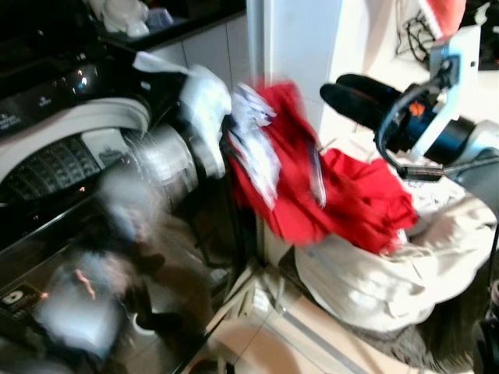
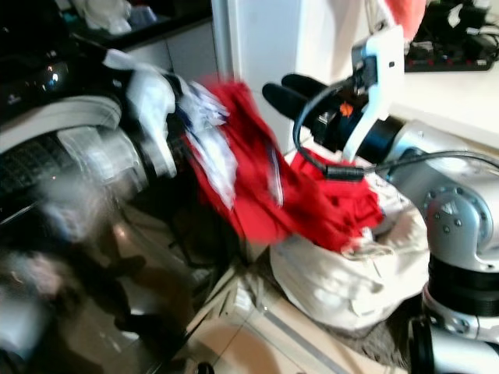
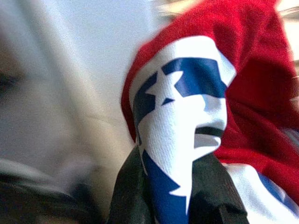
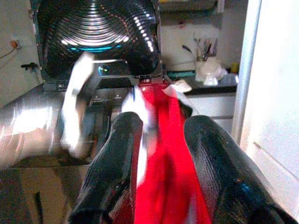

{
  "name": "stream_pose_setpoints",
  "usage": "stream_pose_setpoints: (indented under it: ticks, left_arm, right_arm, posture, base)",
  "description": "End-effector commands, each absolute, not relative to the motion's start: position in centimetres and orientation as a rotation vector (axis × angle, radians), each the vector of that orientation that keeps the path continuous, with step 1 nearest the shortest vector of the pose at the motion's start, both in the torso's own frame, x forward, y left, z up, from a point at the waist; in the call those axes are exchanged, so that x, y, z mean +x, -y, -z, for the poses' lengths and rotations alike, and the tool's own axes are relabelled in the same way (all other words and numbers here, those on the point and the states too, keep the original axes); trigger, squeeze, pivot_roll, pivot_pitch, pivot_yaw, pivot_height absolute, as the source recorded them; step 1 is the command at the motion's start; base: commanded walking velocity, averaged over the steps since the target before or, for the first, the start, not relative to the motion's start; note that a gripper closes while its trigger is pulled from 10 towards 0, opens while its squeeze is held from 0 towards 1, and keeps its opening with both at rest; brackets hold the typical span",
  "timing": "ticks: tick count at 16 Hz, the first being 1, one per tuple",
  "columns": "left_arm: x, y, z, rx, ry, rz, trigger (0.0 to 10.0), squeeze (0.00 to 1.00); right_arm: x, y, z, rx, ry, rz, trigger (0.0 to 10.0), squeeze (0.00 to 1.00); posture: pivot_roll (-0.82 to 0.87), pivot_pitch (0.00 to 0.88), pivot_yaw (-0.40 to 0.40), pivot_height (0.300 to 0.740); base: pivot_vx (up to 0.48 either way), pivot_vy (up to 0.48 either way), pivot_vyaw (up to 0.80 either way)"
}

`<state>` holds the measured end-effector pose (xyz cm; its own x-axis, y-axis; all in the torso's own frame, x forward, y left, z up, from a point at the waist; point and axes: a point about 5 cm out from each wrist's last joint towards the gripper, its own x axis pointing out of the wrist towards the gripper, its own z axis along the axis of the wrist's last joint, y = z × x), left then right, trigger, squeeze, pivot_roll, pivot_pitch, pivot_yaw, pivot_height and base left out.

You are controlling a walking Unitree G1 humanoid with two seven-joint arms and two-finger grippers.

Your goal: Clothes washing

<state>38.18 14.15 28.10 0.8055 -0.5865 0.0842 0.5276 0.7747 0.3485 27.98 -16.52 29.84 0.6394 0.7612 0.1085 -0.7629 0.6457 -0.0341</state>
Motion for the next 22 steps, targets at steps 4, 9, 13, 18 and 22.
stream_pose_setpoints:
  ticks: [4, 9, 13, 18, 22]
  left_arm:
    - [37.3, -22.6, -44.2, 0.82, 0.657, -0.321, 0.0, 0.0]
    - [40.3, -23.0, -37.7, 1.062, 0.448, -0.403, 0.0, 0.0]
    - [41.7, -24.1, -26.8, 0.625, -0.034, -0.266, 10.0, 0.0]
    - [40.5, -24.5, -19.8, 0.269, -0.39, -0.269, 10.0, 0.0]
    - [40.3, -24.6, -19.5, 0.148, -0.363, -0.297, 10.0, 1.0]
  right_arm:
    - [27.8, 15.8, -29.1, 0.009, 0.101, -0.861, 10.0, 0.0]
    - [27.6, 14.1, -28.0, -0.007, 0.074, -0.89, 10.0, 0.0]
    - [27.1, 12.9, -26.4, -0.036, 0.003, -0.922, 10.0, 0.0]
    - [26.1, 11.6, -25.3, -0.035, -0.058, -0.977, 10.0, 0.0]
    - [25.9, 11.0, -24.9, -0.03, -0.08, -0.997, 10.0, 0.0]
  posture:
    - [-0.02, 0.0, 0.126, 0.74]
    - [-0.03, 0.0, 0.128, 0.74]
    - [-0.03, 0.0, 0.122, 0.74]
    - [-0.04, 0.0, 0.125, 0.74]
    - [-0.03, 0.0, 0.117, 0.74]
  base:
    - [0.0, 0.0, 0.0]
    - [0.0, 0.0, 0.0]
    - [0.0, 0.0, 0.0]
    - [0.0, 0.0, 0.0]
    - [0.0, 0.0, 0.0]
